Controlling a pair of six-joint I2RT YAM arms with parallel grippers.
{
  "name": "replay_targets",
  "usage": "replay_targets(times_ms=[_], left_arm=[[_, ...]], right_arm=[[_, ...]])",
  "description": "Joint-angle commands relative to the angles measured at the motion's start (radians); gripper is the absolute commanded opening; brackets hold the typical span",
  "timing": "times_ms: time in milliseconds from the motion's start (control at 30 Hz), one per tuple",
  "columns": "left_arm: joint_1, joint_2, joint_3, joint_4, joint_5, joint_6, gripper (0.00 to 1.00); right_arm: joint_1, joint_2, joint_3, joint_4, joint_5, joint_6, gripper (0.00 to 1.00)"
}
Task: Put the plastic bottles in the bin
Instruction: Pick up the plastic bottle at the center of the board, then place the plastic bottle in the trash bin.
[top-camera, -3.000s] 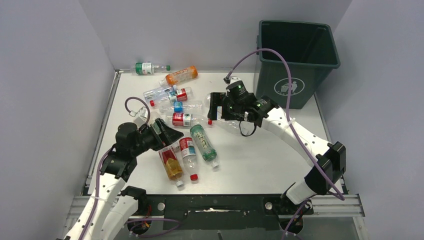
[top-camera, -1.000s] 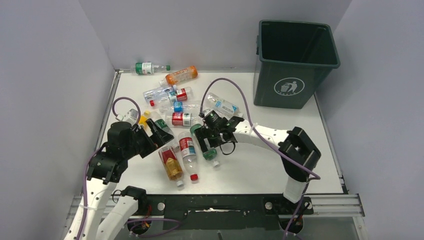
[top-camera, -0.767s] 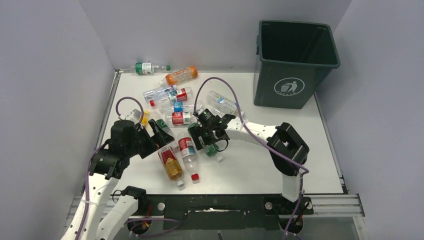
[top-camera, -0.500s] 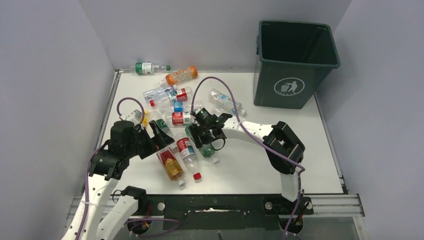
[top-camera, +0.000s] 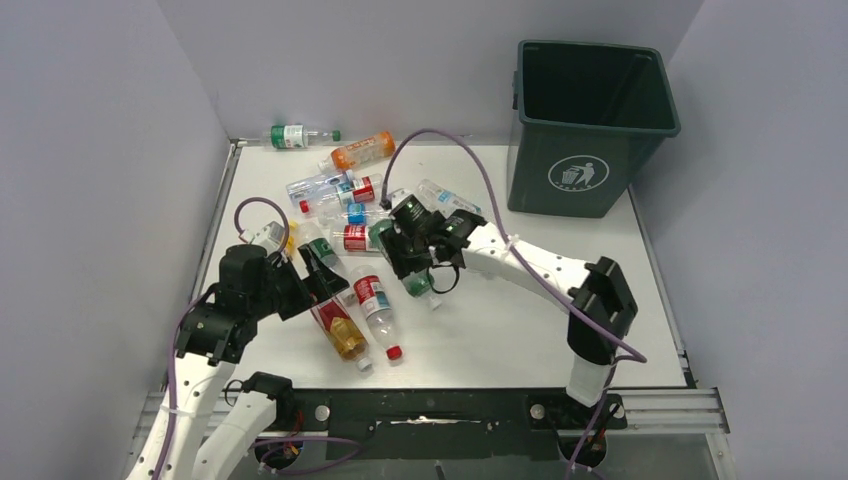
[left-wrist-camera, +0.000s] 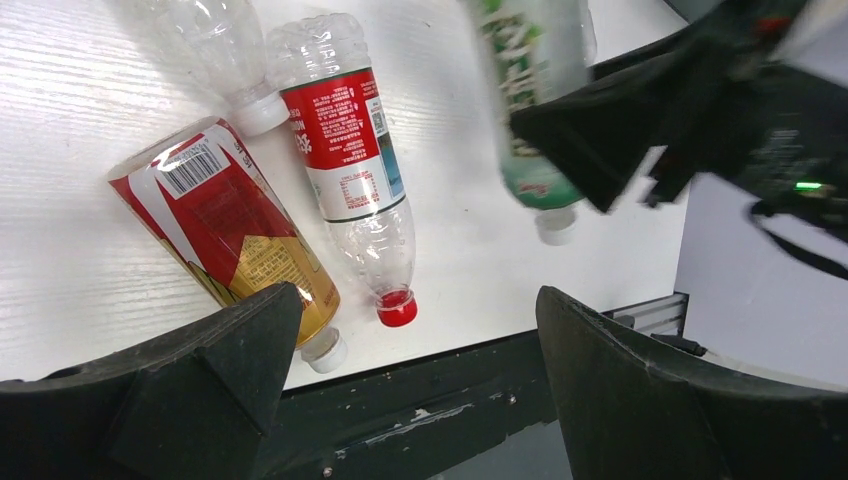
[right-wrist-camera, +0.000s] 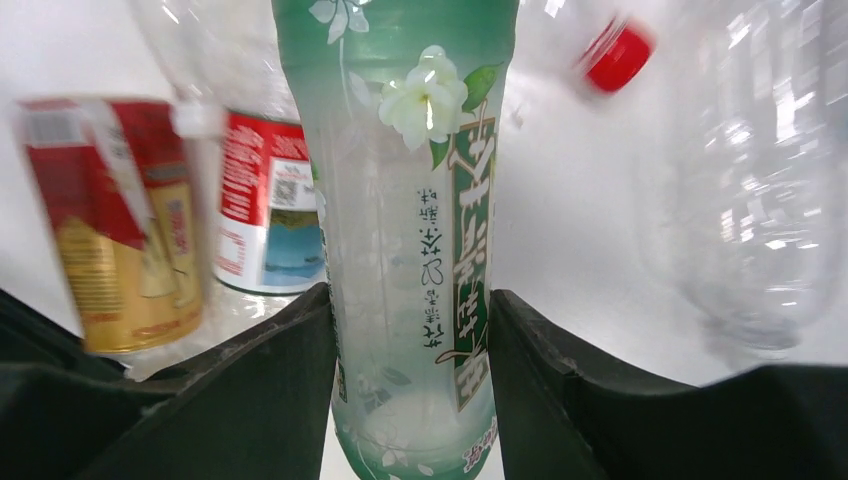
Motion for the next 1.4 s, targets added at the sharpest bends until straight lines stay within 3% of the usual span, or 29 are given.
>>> replay_targets(times_ms=[0, 333, 567, 1000, 1200, 1367], left_arm=[[0.004, 0.004, 0.0, 0.053, 0.017, -0.002, 0.89], [0.004, 0.013, -0.008, 0.058, 0.015, 0.003, 0.89], [0.003, 0.032, -0.008, 0.062, 0.018, 0.012, 0.89], [0.003, 0.069, 0.025, 0.062, 0.022, 0.018, 0.89], [0.003, 0.068, 0.039, 0.05, 0.015, 0.012, 0.89], [0.003, 0.059, 0.04, 0.049, 0.009, 0.001, 0.89]], right_arm=[[-0.031, -0.13, 0.164, -0.072, 0.091, -0.07, 0.46], [-0.314, -0.145, 0.503, -0.151, 0.071, -0.196, 0.47], [-0.473, -0.1, 0.731, -0.111, 0.024, -0.214, 0.49], [-0.812, -0.17, 0.688, 0.267, -0.145, -0.118, 0.53], [-0.969, -0.112, 0.702, 0.392, -0.246, -0.022, 0.55], [-1.075, -0.034, 0.771, 0.4, -0.29, 0.032, 0.58]])
